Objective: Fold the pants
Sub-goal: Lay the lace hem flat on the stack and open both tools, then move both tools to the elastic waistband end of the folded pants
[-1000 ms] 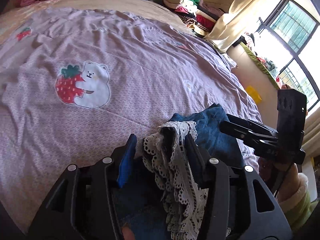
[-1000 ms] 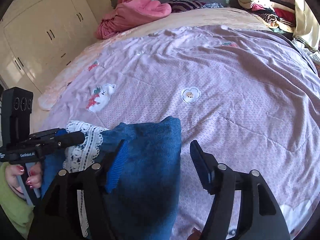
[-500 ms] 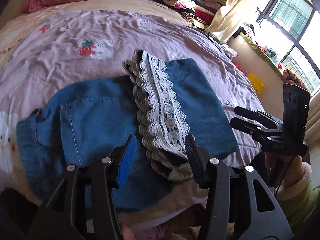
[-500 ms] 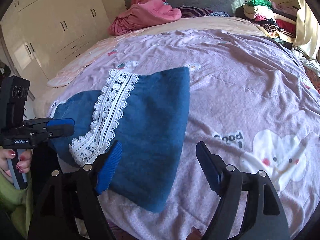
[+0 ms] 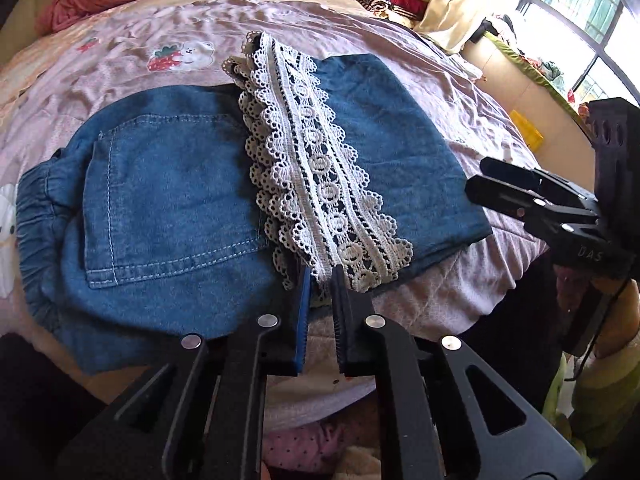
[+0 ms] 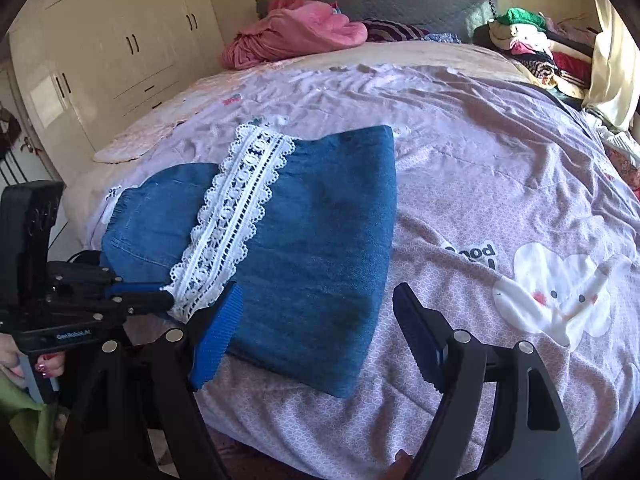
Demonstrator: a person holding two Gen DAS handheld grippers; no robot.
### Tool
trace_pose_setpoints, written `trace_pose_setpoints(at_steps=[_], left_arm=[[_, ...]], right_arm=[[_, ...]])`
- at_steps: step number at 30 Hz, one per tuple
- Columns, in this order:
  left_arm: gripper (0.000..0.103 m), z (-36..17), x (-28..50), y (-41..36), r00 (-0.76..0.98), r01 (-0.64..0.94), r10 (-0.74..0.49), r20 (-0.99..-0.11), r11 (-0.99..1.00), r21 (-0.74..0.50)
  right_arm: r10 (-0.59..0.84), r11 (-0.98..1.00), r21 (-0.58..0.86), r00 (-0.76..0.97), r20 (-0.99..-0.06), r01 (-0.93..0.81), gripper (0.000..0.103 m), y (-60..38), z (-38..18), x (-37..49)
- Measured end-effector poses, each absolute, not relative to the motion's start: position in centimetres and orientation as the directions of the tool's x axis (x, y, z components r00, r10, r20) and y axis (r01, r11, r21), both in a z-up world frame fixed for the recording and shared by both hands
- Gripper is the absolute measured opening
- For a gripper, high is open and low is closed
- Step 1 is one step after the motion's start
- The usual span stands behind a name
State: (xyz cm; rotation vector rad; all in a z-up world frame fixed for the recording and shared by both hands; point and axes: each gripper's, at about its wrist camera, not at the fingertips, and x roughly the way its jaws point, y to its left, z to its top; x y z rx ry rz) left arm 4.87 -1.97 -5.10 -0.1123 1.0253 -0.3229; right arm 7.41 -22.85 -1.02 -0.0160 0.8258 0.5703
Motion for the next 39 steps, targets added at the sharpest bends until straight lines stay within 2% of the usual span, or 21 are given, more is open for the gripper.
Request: trace_pose_setpoints(at_steps=[4, 7, 11, 17, 30, 36, 39], left_arm=[[0.005, -5.6, 4.9, -2.4, 0.478, 0.218, -0.3, -0.826, 0.951, -0.219], [0.007, -5.8, 5.0, -2.3, 0.479, 0.214, -0.302, -0.824, 0.951, -0.224], [0.007, -5.9, 4.9, -2.3, 0.483, 0.213, -0.303, -0.822, 0.951, -0.225], [0.014, -6.0, 4.9, -2.1, 0.49, 0.209, -0.302, -0.817, 0.951, -0.226], [0.016, -4.0, 4.2, -1.3, 0.52, 0.205, -0.305, -0.798, 0.951, -0.23], [0.027, -2.7, 3.5, -0.3, 0.548, 0.189, -0.295, -0.783, 0.955, -0.228], [0.032, -1.9, 3.0, 0.5, 0.57, 0.174, -0.282, -0.772, 0.959, -0.222]], right_arm=[[0.51, 0.81, 0.179, 0.52, -0.685, -0.559, 0.076, -21.4, -0.6, 6.7], [0.476, 0.809, 0.128, 0.512, -0.716, -0.573, 0.075, -20.4, -1.5, 6.5], [0.424, 0.816, 0.098, 0.473, -0.772, -0.57, 0.067, -19.5, -3.5, 7.0], [0.376, 0.829, 0.056, 0.479, -0.793, -0.557, 0.068, -18.8, -5.5, 7.0], [0.424, 0.841, 0.131, 0.489, -0.762, -0.524, 0.068, -20.0, -2.9, 6.0], [0.439, 0.845, 0.15, 0.506, -0.742, -0.513, 0.068, -20.1, -1.4, 5.6], [0.445, 0.846, 0.151, 0.521, -0.729, -0.511, 0.074, -20.0, -0.5, 5.4]])
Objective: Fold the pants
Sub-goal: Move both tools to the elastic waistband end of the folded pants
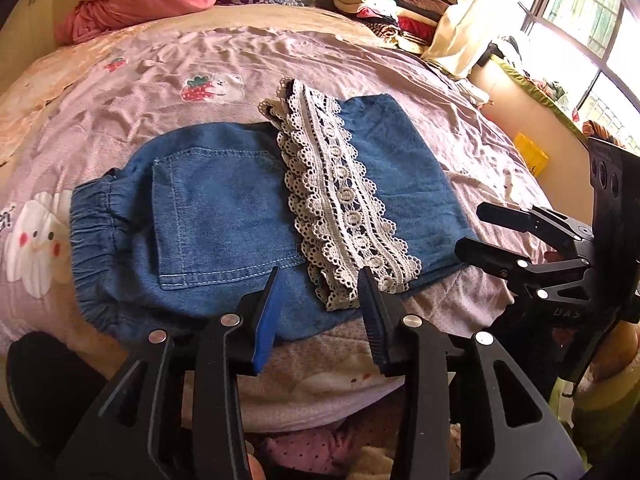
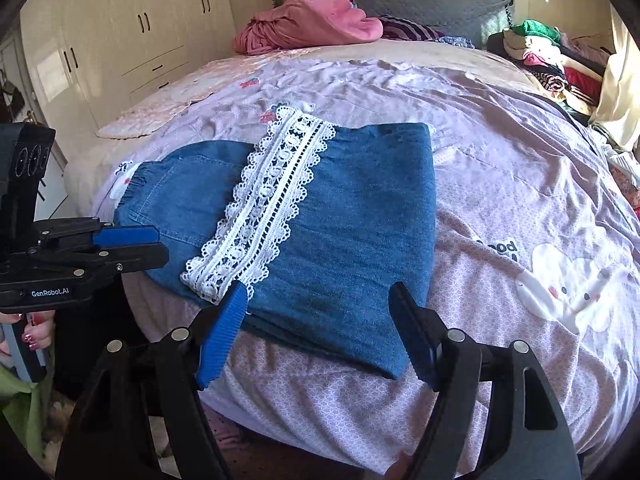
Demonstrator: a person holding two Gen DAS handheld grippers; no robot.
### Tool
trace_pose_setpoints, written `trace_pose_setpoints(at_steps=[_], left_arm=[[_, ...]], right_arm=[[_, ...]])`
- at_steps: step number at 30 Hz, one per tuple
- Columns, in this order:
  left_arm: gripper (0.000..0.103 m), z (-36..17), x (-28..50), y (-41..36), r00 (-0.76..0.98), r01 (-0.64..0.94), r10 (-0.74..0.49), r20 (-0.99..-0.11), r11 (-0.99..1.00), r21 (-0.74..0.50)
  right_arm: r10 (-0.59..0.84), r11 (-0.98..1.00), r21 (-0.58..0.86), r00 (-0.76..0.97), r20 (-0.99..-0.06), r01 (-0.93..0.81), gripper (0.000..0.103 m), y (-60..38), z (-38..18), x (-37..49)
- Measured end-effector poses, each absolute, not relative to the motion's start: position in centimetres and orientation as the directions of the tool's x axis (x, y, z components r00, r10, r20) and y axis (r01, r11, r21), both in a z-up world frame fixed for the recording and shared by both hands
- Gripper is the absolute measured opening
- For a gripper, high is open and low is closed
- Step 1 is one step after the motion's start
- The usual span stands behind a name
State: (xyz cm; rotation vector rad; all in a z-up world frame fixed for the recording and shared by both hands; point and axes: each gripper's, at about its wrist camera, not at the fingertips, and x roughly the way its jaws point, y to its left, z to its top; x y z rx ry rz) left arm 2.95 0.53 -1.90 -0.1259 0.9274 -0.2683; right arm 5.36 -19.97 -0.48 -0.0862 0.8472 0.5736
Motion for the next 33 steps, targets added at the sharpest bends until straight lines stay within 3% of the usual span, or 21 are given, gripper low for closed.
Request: trace_pose_setpoints(at_steps=[19, 33], left_arm=[[0.075, -0.3, 0.5, 10.0, 0.64, -0.034, -0.175, -0.748, 0.966, -0.256], [0.08, -4.0, 0.8, 15.3, 0.607, -0.126, -0.204, -0.769, 0.93, -0.346]], right_arm=[[0.501, 0.803, 0.147, 0.52, -0.692, -0.578, 0.086, -15.0, 3.4, 6.0], [0.558, 0.685, 0.132, 0.399, -0.728, -0.716, 0.089, -4.5, 4.2, 10.7]])
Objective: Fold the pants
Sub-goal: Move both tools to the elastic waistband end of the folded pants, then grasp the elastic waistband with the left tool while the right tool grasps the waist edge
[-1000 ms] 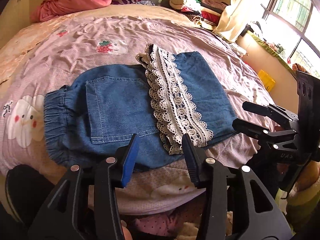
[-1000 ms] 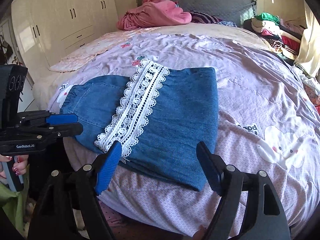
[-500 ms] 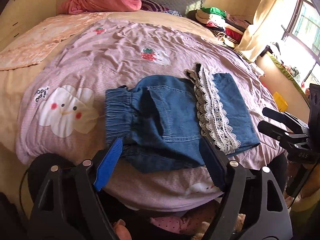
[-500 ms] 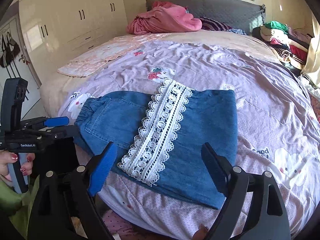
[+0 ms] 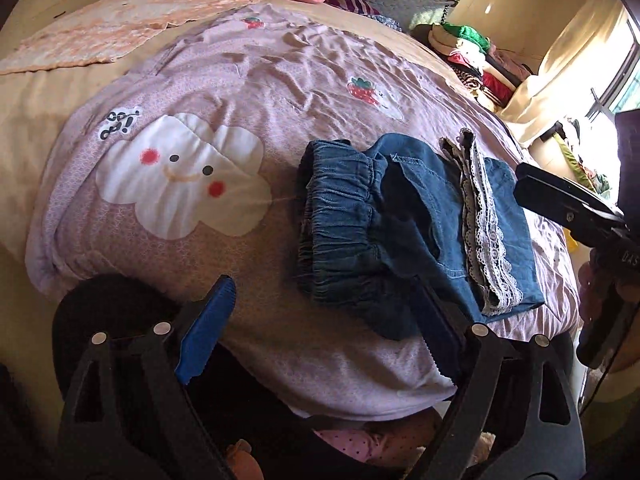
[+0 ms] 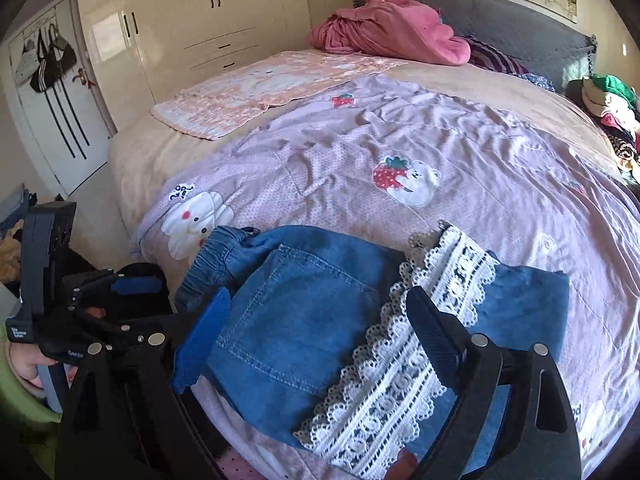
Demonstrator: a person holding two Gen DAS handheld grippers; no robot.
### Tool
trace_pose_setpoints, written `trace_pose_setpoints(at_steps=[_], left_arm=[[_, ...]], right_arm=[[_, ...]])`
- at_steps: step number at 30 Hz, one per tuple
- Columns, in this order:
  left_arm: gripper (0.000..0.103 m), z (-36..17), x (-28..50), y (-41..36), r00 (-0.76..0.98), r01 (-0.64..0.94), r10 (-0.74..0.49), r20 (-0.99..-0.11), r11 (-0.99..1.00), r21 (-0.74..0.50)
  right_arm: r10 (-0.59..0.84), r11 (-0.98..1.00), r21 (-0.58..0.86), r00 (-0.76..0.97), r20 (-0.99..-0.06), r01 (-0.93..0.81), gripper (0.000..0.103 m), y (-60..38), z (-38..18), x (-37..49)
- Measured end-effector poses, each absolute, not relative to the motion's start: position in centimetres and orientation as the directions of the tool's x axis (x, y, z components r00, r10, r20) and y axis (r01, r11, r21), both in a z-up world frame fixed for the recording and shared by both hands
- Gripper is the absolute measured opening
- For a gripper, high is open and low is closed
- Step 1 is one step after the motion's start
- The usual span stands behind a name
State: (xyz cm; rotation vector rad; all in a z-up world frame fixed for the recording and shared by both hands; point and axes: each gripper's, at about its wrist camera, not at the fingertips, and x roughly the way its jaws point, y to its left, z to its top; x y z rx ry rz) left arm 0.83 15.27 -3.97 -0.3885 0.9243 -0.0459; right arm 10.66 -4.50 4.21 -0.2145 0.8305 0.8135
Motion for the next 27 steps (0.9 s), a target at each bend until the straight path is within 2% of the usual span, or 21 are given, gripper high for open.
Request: trace_pose_setpoints(at_steps=[8, 11, 16, 19, 21, 24, 25, 26, 27], left_arm=[[0.08, -5.1, 1.9, 15.0, 0.608, -0.083, -0.248, -0.754, 0.925, -0.371], [0.074, -5.6, 2.4, 14.9, 0.61, -0.072, -0.256, -0.75, 0.925, -0.374], [0.074, -6.3, 2.9, 14.8, 0.607, -0.062, -0.267, -0.749, 0.923, -0.379], [0.074, -6.6, 3.3, 14.9, 0.604, -0.062, -0.272, -0.749, 0.921, -0.385], [0.074, -6.7, 3.4, 15.0, 0.607, -0.065, -0.272, -0.747, 0.919, -0.388], [0.074, -6.8, 3.5, 15.3, 0.611, -0.074, -0.28, -0.741, 0.911, -0.405], [0.074, -6.9, 3.6, 15.4, 0.613, -0.074, -0.283, -0.738, 0.909, -0.411], [0.074, -6.9, 3.6, 15.5, 0.616, -0.075, -0.285, -0.735, 0.907, -0.415], [0.076, -7.0, 3.6, 15.5, 0.616, -0.074, -0.291, -0.732, 0.904, -0.422]], right_arm=[[0.553, 0.591, 0.11, 0.302, -0.777, -0.799, 0.089, 1.1, 2.7, 12.3], [0.551, 0.55, 0.112, 0.259, -0.793, -0.828, 0.089, 2.8, 1.9, 13.1], [0.509, 0.497, 0.106, 0.19, -0.839, -0.861, 0.089, 5.5, -0.2, 14.5], [0.514, 0.439, 0.162, 0.099, -0.852, -0.884, 0.088, 6.9, -1.7, 14.8], [0.501, 0.434, 0.171, 0.079, -0.862, -0.884, 0.084, 7.6, -2.9, 15.1], [0.517, 0.424, 0.191, 0.064, -0.854, -0.885, 0.067, 7.6, -3.2, 15.3], [0.547, 0.411, 0.224, 0.043, -0.836, -0.884, 0.039, 7.2, -2.8, 15.4], [0.579, 0.397, 0.263, 0.018, -0.815, -0.879, 0.034, 6.7, -2.4, 15.4], [0.59, 0.399, 0.261, 0.028, -0.807, -0.879, 0.033, 6.3, -2.0, 15.3]])
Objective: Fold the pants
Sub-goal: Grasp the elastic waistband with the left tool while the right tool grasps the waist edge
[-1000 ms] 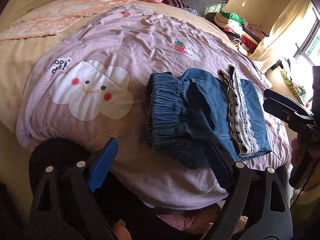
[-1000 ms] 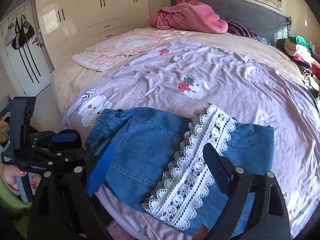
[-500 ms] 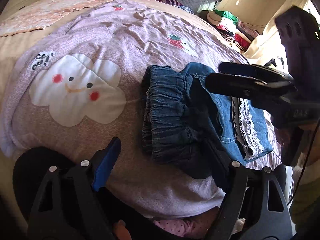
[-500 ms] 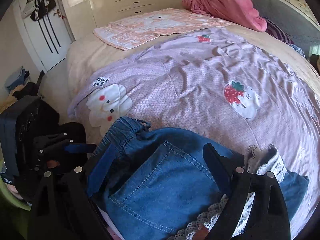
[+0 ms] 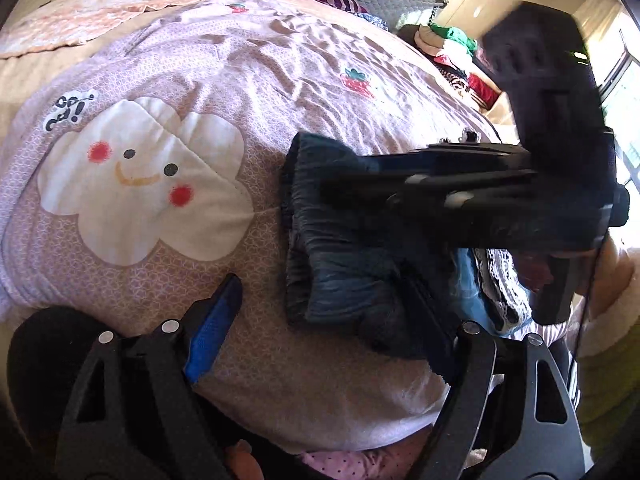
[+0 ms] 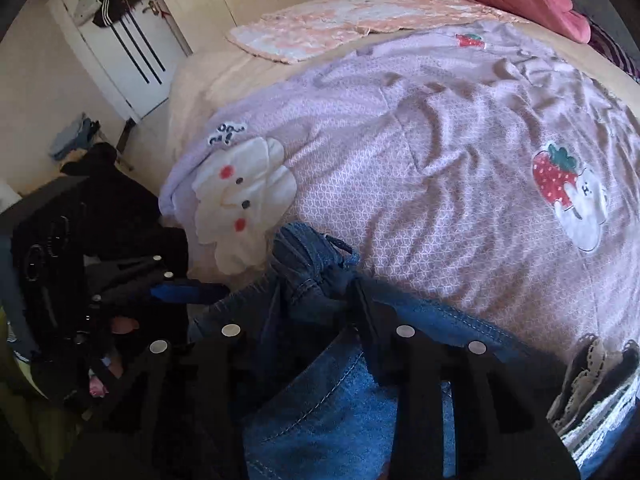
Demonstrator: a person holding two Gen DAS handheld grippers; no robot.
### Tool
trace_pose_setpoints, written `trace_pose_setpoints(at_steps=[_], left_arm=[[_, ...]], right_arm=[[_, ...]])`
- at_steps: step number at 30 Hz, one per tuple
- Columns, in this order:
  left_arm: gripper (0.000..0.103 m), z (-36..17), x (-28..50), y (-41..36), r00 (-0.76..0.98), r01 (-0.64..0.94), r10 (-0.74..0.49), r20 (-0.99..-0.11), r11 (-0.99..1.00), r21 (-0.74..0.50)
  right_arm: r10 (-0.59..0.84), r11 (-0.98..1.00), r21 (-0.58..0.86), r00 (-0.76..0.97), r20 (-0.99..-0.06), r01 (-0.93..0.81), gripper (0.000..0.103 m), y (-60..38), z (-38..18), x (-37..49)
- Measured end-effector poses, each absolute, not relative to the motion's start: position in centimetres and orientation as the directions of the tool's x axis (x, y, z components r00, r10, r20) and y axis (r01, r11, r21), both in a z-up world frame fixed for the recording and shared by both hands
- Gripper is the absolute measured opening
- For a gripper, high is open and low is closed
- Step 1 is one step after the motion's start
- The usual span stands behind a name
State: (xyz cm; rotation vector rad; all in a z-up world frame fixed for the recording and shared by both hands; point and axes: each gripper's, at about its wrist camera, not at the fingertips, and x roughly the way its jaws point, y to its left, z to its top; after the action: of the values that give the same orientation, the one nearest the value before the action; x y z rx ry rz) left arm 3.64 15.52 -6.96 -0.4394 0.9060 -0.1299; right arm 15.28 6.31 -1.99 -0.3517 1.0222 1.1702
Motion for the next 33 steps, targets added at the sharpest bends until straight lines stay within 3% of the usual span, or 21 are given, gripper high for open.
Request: trace_pose_setpoints(at_steps=[5, 13, 16, 19, 33], left_arm=[[0.077, -6.8, 3.7, 15.4, 0.623, -0.067, -0.305, -0.72, 0.897, -0.437], [0.075, -6.4, 4.2, 15.2, 0.623, -0.029, -0.401, -0.672, 0.846, -0.532], [0.057, -6.0, 4.7, 14.6, 0.616, -0.011, -0.431, -0.659, 0.832, -0.554], [0.048, -4.7, 5.0, 14.2, 0.627, 0.009, -0.443, -0.641, 0.826, -0.563], [0.045, 1.7, 7.9, 4.7, 0.619, 0.178, -0.483, -0.619, 0.854, -0.489]], right_arm=[[0.654, 0.398, 0.309, 0.03, -0.756, -0.864, 0.017, 4.3, -0.2, 14.8], [0.758, 0.378, 0.4, 0.031, -0.652, -0.835, 0.015, 0.1, 3.0, 14.8], [0.771, 0.382, 0.397, 0.05, -0.635, -0.834, 0.015, -0.8, 3.9, 14.6], [0.781, 0.395, 0.393, 0.078, -0.62, -0.83, 0.015, -1.9, 4.7, 14.6], [0.803, 0.499, 0.408, 0.23, -0.55, -0.765, 0.015, -12.7, 6.5, 16.7]])
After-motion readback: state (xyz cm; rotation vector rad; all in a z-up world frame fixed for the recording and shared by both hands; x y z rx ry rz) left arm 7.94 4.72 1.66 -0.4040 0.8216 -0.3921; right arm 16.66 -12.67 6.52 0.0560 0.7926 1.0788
